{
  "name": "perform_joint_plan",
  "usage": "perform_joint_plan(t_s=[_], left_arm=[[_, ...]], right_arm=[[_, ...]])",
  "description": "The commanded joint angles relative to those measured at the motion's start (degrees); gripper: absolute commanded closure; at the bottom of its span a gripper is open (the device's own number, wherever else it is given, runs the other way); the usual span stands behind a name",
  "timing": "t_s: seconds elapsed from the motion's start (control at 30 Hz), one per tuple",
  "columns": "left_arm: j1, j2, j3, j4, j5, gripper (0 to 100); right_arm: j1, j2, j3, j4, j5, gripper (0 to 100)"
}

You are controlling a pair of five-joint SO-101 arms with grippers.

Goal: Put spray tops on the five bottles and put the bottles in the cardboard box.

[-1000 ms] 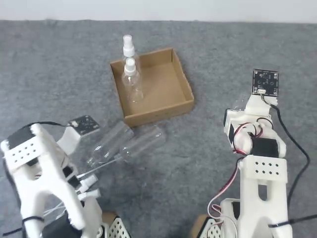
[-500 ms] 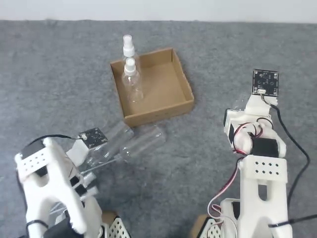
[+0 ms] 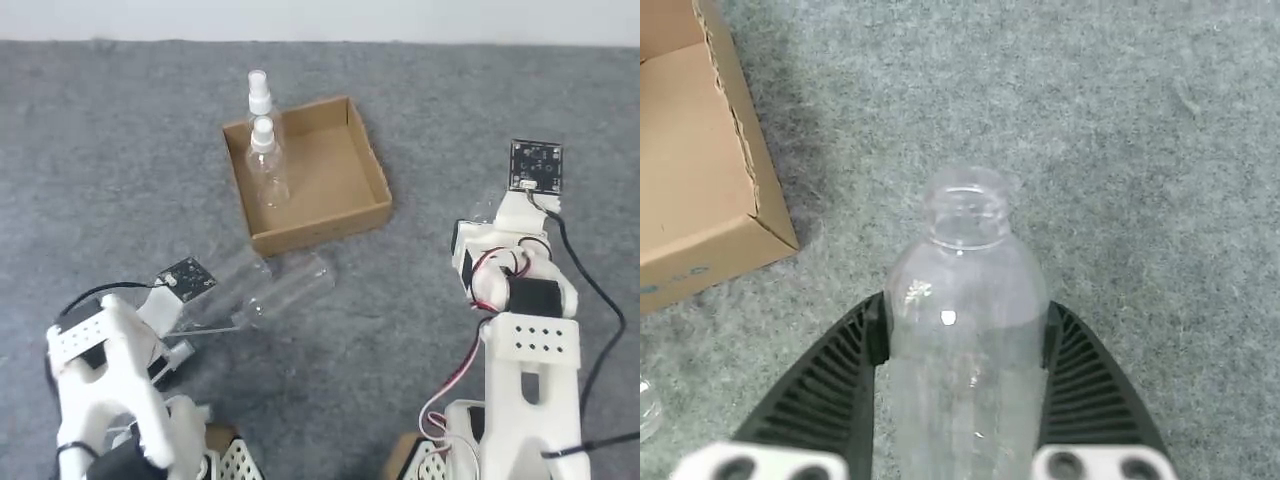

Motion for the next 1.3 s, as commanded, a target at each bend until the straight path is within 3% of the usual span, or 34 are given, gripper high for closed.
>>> perform_joint_plan(t_s=[0.0,0.37,0.83,1.27], left_arm=[[0.09,0.09,0.66,-3.34,1.23,90],[0.09,0.0,-0.22,-2.99,1.14,98],[-0.26,0.0,-19.74,20.92,1.05,99],[-0.26,-0.09,-33.27,31.74,1.14,99]], right_arm=[[0.13,-1.71,-0.53,-1.1,-0.26,90.1],[0.13,-1.71,-0.53,-1.1,-0.26,90.1],[0.13,-1.71,-0.53,-1.1,-0.26,90.1],[0.13,-1.71,-0.53,-1.1,-0.26,90.2]])
